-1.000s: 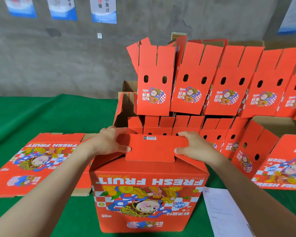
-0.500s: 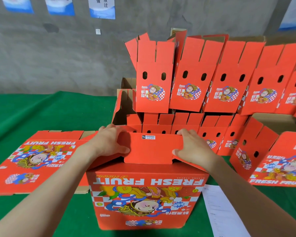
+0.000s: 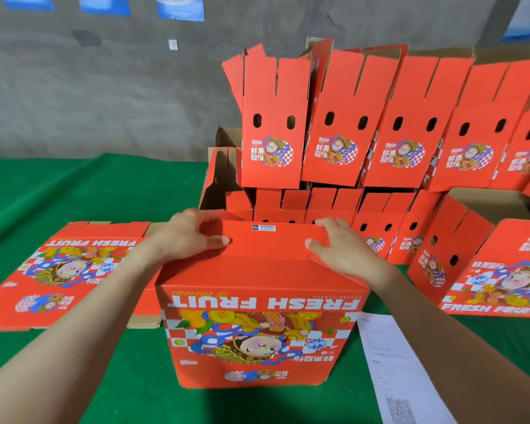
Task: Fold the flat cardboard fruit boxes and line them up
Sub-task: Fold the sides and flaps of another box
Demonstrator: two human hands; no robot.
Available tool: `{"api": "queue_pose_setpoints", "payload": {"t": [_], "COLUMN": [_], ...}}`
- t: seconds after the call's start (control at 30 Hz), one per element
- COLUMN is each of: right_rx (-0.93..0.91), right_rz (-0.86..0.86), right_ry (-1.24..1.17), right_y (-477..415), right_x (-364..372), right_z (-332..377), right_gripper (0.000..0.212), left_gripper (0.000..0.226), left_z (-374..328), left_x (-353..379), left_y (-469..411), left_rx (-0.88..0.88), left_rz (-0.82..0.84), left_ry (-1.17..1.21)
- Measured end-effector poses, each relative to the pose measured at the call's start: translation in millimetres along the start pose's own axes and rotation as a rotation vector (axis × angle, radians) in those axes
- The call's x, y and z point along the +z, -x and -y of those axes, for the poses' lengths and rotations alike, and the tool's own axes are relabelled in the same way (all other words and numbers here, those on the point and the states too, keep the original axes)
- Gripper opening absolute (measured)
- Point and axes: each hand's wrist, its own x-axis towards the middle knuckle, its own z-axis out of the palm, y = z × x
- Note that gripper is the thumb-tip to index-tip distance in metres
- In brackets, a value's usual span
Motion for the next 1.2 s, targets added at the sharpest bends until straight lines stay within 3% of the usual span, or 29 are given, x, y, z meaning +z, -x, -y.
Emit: {"api": "queue_pose_setpoints", "payload": {"t": [0.07,0.13,0.23,0.37,0.43,0.5,0.6,0.67,0.73,0.83,0.97,1.07,1.1,1.2], "right_rx": [-0.001,0.003,0.041,0.367,0.527,0.568,0.497,0.458,0.409,0.325,0.184,0.063,0.018,-0.035], "right_rz": [-0.029,-0.047,-0.025,-0.036,0.031,0.129,0.207,0.215,0.233,0.266,0.233,0.277,0.306,0.309], "right_ry": [-0.021,-0.063,-0.309,-0.777,-0.883,-0.95,-1.07,-1.172,-1.212,-1.215,-1.195,-1.222,-1.195,-1.153], "right_y": [-1.2,-2.7,1.2,13.0,23.6,35.0,39.3,39.0,38.8,41.1,45.2,51.7,54.2,61.0], "right_x": [0.1,-0.1,-0.5,-0.4,3.1,7.3,0.7,-13.1,-27.0,-37.3,-43.6,-49.6,-51.5,-54.3], "right_z": [-0.5,-3.1,-11.6,-30.7,-39.1,-42.5,-48.0,-51.8,-56.2,-58.1,-58.3,-70.2,-75.6,-88.1], "right_gripper": [0.052,0.047,0.047,0.064,0.07,0.069,0.074,0.077,0.085,0.087,0.069,0.043,0.04,0.059], "left_gripper": [0.041,0.051,0.035,0.046,0.046,0.033,0.023,0.02,0.025,0.038,0.07,0.086,0.084,0.066], "left_z": [4.5,10.1,21.9,53.5,59.0,52.3,43.8,36.3,31.6,14.9,-3.1,-10.3,-12.2,-20.1], "left_x": [-0.1,1.9,8.5,24.0,33.1,36.8,28.7,16.0,3.0,-9.0,-10.2,-14.5,-14.4,-8.5], "left_y": [2.1,6.8,21.9,54.2,66.6,74.5,76.5,78.2,79.4,79.2,75.3,74.7,74.7,78.6], "left_rx": [-0.078,-0.178,-0.317,-0.518,-0.54,-0.539,-0.423,-0.35,-0.331,-0.276,-0.267,-0.229,-0.21,-0.119], "left_rz": [-0.059,-0.131,-0.266,-0.226,-0.121,-0.021,0.082,0.01,-0.046,0.0,-0.045,0.005,0.009,-0.097], "left_ry": [0.19,0.534,0.84,0.815,0.742,0.663,0.626,0.619,0.655,0.665,0.726,0.809,0.833,0.85]}}
